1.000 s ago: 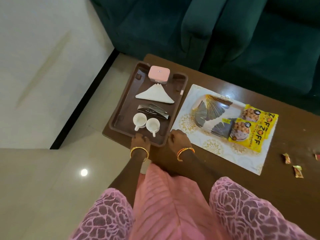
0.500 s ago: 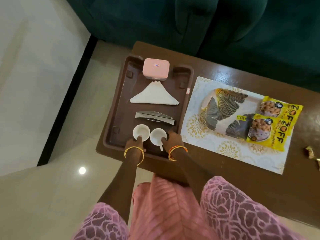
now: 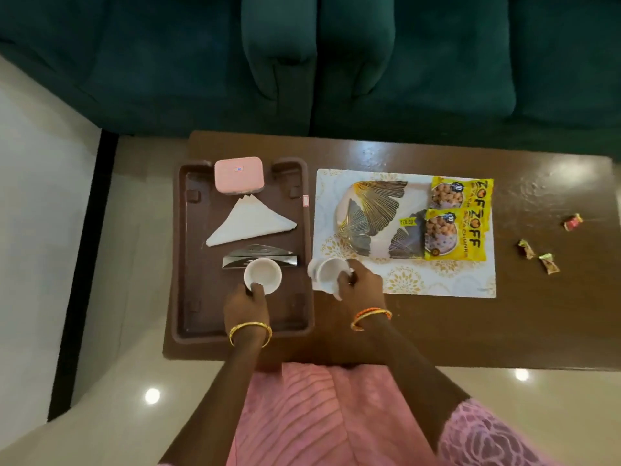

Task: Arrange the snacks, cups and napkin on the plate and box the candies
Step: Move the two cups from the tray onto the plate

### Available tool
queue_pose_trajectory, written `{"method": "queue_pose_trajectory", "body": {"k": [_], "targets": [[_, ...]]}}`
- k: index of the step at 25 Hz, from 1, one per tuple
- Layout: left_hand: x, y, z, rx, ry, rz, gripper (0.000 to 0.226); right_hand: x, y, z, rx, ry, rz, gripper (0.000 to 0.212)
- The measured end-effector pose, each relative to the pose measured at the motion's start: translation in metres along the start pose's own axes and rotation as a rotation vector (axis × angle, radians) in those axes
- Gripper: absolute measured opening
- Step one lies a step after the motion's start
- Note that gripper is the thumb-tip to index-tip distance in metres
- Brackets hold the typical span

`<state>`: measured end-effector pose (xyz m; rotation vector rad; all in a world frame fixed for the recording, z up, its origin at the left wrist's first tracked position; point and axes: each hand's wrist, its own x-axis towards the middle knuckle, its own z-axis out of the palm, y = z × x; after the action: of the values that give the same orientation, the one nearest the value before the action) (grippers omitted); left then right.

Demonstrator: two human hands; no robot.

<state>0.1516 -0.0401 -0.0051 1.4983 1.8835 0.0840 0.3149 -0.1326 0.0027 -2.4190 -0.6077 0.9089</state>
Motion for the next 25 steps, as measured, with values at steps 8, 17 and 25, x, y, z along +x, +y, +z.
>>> {"method": "queue_pose_trajectory", "body": {"k": [8, 17, 25], "targets": [[-0.032, 0.103, 0.074, 0.227, -0.205, 0.344, 0.033, 0.087, 0.084, -0.095, 0.0, 0.237, 0.278, 0.033], [0.009, 0.19, 0.194, 0.455, -0.33, 0.488, 0.03, 0.151, 0.123, -0.088, 0.034, 0.169, 0.301, 0.033], [0.018, 0.232, 0.203, 0.71, -0.343, 0.71, 0.027, 0.152, 0.112, -0.113, 0.044, 0.183, 0.227, 0.036]]}}
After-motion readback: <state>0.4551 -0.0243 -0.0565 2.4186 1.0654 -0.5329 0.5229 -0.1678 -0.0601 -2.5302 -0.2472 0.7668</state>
